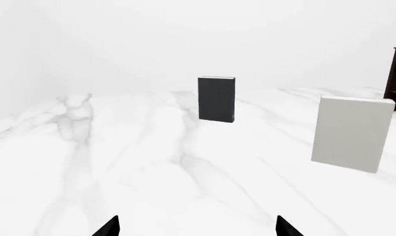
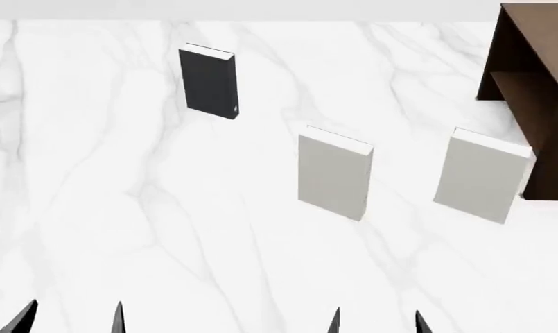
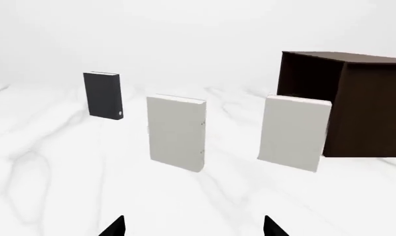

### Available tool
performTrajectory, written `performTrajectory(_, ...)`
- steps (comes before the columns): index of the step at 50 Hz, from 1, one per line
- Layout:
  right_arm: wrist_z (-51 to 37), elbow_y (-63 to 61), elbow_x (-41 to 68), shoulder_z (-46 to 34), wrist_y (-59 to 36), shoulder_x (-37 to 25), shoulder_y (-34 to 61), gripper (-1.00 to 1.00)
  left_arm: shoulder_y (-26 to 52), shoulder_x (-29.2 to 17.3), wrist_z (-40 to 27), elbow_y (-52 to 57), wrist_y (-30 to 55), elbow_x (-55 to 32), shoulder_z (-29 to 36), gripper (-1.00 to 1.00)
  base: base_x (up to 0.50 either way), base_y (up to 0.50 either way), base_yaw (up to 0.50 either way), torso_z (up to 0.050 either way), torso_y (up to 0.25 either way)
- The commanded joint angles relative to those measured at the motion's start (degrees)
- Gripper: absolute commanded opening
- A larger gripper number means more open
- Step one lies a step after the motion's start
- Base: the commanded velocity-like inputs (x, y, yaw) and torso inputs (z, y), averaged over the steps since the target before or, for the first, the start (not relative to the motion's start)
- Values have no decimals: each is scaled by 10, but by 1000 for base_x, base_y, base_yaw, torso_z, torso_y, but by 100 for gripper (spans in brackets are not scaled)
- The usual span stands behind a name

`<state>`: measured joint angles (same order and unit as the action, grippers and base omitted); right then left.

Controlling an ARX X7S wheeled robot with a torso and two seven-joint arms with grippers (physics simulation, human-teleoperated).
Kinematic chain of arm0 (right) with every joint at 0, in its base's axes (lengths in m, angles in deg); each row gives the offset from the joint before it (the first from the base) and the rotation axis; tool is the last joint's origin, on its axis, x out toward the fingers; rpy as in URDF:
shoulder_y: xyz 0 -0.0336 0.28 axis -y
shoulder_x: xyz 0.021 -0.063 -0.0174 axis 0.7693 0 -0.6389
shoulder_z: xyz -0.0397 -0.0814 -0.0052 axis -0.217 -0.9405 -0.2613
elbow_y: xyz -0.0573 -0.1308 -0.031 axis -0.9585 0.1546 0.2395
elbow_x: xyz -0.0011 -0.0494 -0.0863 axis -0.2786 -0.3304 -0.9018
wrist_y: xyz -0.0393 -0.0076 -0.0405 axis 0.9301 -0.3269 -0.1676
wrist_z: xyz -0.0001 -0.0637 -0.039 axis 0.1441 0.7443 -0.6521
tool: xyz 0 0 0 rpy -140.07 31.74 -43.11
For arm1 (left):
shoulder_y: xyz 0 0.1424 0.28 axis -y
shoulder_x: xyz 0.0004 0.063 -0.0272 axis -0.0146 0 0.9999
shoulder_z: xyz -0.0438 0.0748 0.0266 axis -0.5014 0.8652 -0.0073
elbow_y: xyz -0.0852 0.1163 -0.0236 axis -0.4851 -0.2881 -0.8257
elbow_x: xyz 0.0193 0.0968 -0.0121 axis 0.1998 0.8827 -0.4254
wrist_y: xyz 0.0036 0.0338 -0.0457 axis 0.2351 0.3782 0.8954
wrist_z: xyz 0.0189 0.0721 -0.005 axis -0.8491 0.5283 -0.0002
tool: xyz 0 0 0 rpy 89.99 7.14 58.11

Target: Pick up the book on the left and place it on top of the shelf.

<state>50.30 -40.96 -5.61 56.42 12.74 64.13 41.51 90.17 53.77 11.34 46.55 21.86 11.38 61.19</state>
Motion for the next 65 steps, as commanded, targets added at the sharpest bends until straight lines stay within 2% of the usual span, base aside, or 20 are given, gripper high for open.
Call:
performTrajectory(1, -27, -190, 40, 8, -278, -22, 95, 100, 91, -39, -16, 164, 257, -35, -8, 100, 0, 0, 0, 0, 0)
performTrajectory(3, -30, -228, 53, 13, -346, -27, 134, 100, 125, -46, -9, 206, 311, -54, -18, 100, 0, 0, 0, 0, 0)
performTrajectory(5, -32, -263, 75, 26, -439, -27, 221, 100, 195, -55, -6, 253, 415, -84, -37, 100, 0, 0, 0, 0, 0)
performTrajectory(7, -38, -269, 77, 24, -491, -31, 284, 100, 250, -55, -5, 268, 498, -113, -57, 100, 0, 0, 0, 0, 0)
performTrajectory(9, -34, -263, 96, 32, -567, -29, 362, 100, 304, -67, -10, 278, 547, -115, -55, 100, 0, 0, 0, 0, 0)
performTrajectory(14, -38, -218, 101, 41, -617, -27, 453, 100, 382, -80, -10, 279, 604, -123, -56, 100, 0, 0, 0, 0, 0)
performTrajectory(25, -48, -212, 99, 39, -637, -34, 480, 100, 411, -92, -9, 246, 597, -115, -37, 100, 14, 0, 0, 0, 0)
performTrajectory(45, -49, -205, 108, 34, -643, -40, 488, 100, 407, -98, -16, 245, 594, -114, -33, 100, 500, 0, 0, 0, 0)
performTrajectory(65, -49, -184, 100, 3, -606, -51, 470, 100, 402, -102, -14, 236, 581, -118, -34, 100, 500, 0, 0, 0, 2)
